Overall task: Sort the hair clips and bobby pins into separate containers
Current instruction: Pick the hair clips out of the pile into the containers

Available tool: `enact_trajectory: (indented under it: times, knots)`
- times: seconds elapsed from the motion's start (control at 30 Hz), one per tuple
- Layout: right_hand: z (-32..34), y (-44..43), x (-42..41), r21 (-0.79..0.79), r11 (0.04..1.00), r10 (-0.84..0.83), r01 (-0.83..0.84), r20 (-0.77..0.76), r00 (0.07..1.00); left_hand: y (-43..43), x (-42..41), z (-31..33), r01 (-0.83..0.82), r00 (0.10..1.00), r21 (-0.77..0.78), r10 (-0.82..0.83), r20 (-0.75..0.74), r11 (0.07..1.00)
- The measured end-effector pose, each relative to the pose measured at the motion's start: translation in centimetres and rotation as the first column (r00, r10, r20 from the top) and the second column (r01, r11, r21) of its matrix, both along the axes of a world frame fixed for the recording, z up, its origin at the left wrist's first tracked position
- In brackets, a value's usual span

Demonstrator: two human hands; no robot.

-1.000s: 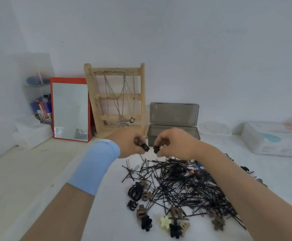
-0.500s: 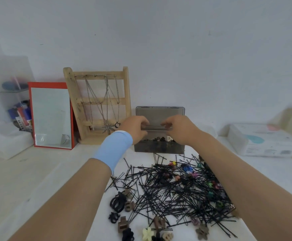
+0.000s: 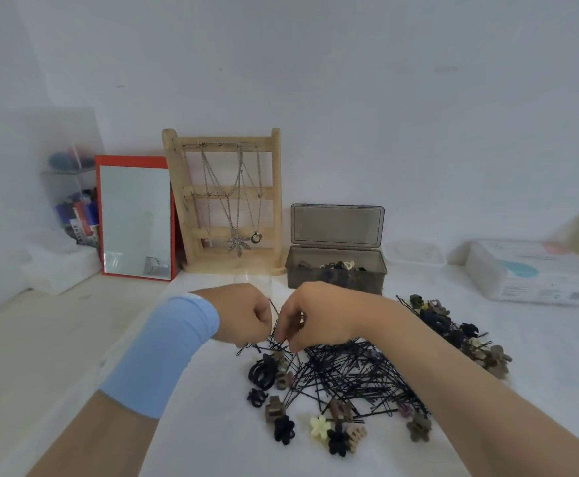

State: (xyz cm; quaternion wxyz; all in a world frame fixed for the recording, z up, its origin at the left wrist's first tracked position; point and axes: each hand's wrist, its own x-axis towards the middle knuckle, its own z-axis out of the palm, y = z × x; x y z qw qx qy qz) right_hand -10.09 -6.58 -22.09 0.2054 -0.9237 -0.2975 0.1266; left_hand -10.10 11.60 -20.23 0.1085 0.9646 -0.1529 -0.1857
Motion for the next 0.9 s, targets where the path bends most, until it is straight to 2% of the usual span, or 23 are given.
enact_trajectory:
  times: [0.1, 0.23, 0.4, 0.53, 0.6, 0.67, 0.8, 0.9]
  knots:
    - [-1.0, 0.6, -0.3, -0.003, 1.0, -0.007, 0.007, -0.043, 0.999, 0.3, -0.7, -0.5, -0.015, 0.997, 0.037, 0.018, -0.079, 0.999]
    - [-2.5, 0.9, -0.4, 0.011, 0.999, -0.037, 0.037, -0.031, 0.999, 0.1, -1.2, -2.1, -0.007, 1.0, 0.109, 0.01, -0.025, 0.994]
    - [-2.3, -0.7, -0.2, 0.1, 0.988, -0.118, 0.117, 0.008, 0.993, 1.7, -1.0, -2.0, -0.017, 1.0, -0.024, 0.017, 0.013, 1.0]
    - [-1.7, -1.4, -0.3, 0.251, 0.953, -0.151, 0.167, -0.082, 0.985, 2.1, -1.0, -1.8, -0.015, 0.998, -0.191, 0.026, 0.058, 0.981]
    - [-1.4, -1.6, -0.4, 0.255, 0.952, -0.155, 0.173, -0.089, 0.984, 1.8, -1.2, -1.7, -0.007, 0.999, -0.273, 0.016, 0.03, 0.962]
    - [-1.0, -1.8, -0.4, 0.204, 0.967, -0.152, 0.154, -0.027, 0.988, 1.4, -1.6, -1.6, -0.006, 0.999, -0.317, -0.005, -0.033, 0.949]
    - [-0.6, -2.3, -1.1, 0.129, 0.979, -0.151, 0.159, -0.067, 0.986, 0.3, -2.4, -2.0, 0.058, 0.993, -0.26, -0.083, -0.087, 0.964]
    - [-0.5, -2.7, -1.8, 0.108, 0.984, -0.133, 0.143, -0.093, 0.987, -0.5, -2.9, -2.9, 0.131, 0.991, -0.151, -0.133, -0.004, 0.98]
